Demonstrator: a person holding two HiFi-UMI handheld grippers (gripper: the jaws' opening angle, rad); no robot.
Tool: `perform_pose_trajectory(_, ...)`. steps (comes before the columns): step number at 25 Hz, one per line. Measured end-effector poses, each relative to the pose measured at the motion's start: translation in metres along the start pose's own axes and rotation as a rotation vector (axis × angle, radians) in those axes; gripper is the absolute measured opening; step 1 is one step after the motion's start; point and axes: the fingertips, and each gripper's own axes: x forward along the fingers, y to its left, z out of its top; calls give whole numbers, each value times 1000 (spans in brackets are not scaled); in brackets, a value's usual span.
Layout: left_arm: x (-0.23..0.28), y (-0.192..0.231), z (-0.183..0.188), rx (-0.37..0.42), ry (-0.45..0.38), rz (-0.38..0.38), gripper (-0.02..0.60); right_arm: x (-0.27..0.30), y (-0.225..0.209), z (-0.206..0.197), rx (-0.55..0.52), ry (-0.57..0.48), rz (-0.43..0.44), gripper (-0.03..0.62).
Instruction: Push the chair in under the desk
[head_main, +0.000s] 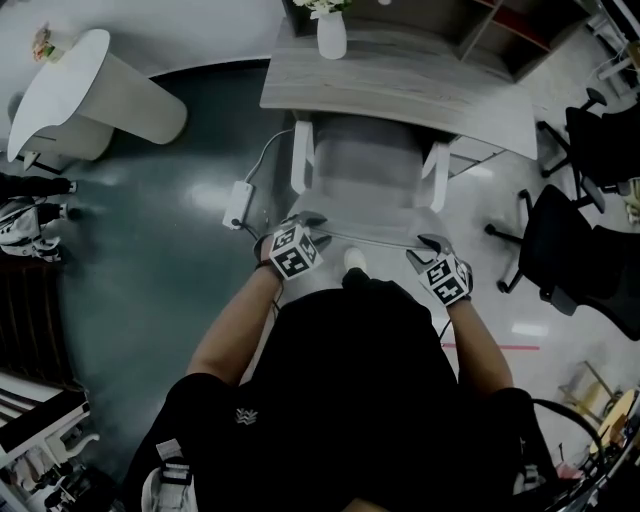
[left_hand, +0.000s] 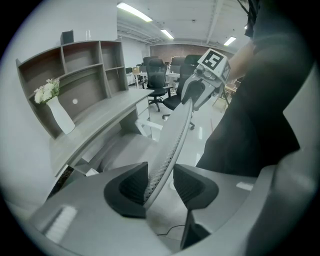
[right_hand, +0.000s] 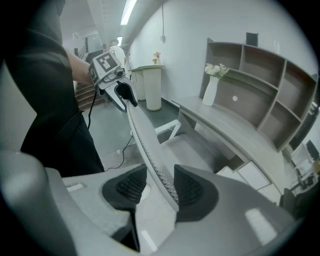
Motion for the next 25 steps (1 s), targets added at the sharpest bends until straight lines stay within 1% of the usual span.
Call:
perform_pose_trajectory(4, -1, 0, 1, -11, -5, 23, 167, 0, -2, 1, -29, -22, 5, 175)
perform_pose_trajectory(12, 1, 1, 2, -1, 15, 14, 169, -1, -1, -2, -1, -17, -11, 173)
perform_pose_trajectory(15, 1, -4, 1, -4, 9, 22, 169, -3, 2, -4, -8, -6, -6, 173)
perform_pose_trajectory(18, 0, -5, 2, -6, 5, 32, 169, -4, 2, -4, -18, -25, -8, 173)
perform_pose_trajectory(25, 4, 7, 2, -13, 15, 40, 170, 1, -6, 0, -14, -30, -10, 173)
